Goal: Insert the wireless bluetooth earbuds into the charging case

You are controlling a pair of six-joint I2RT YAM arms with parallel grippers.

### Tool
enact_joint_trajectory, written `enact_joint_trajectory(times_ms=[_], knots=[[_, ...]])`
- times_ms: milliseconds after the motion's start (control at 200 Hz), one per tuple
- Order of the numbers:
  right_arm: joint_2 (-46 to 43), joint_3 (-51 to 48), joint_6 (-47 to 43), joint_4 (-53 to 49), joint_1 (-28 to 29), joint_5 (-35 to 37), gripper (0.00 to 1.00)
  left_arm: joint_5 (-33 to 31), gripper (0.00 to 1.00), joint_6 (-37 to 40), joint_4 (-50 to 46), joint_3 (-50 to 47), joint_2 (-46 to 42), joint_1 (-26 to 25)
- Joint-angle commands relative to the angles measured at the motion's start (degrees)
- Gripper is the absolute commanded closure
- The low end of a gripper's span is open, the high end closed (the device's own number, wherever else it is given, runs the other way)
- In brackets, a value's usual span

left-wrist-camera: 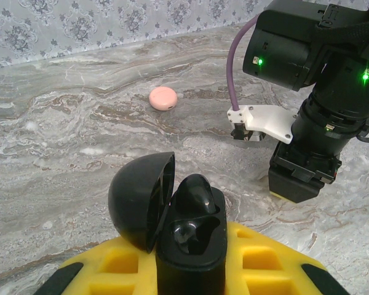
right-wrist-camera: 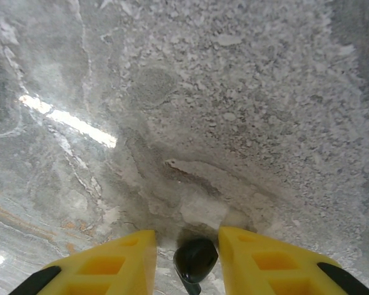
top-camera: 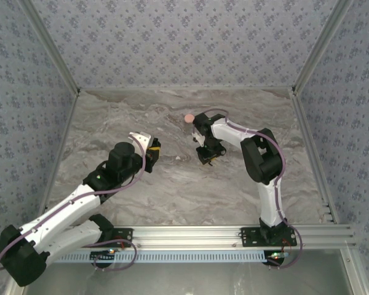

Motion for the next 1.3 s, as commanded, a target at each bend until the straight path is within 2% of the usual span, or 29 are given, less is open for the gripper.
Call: enact_joint_trajectory(times_ms=[0, 310, 645, 1294], knots=[[0.93, -1.82, -0.52, -4.29, -0.42, 0.57, 0.69, -0.12, 0.86, -0.96, 0.98, 0.69, -0.46, 0.29], [-0.52, -2.07, 4.27, -3.43, -3.21, -0.34, 0.77, 0.0, 0.86, -0.97, 0.95, 1.04, -0.37, 0.32], [-5.49, -6.05, 11.27, 2.68, -7.9, -8.35, 0.78, 1.7, 0.86, -1.64, 2.73, 0.78, 1.25, 0.22], [-17.74, -14.57, 21.6, 21.07, -10.27, -27.15, 0.78, 11.59, 0.86, -12.21, 26.62, -3.29, 20.07, -1.96]])
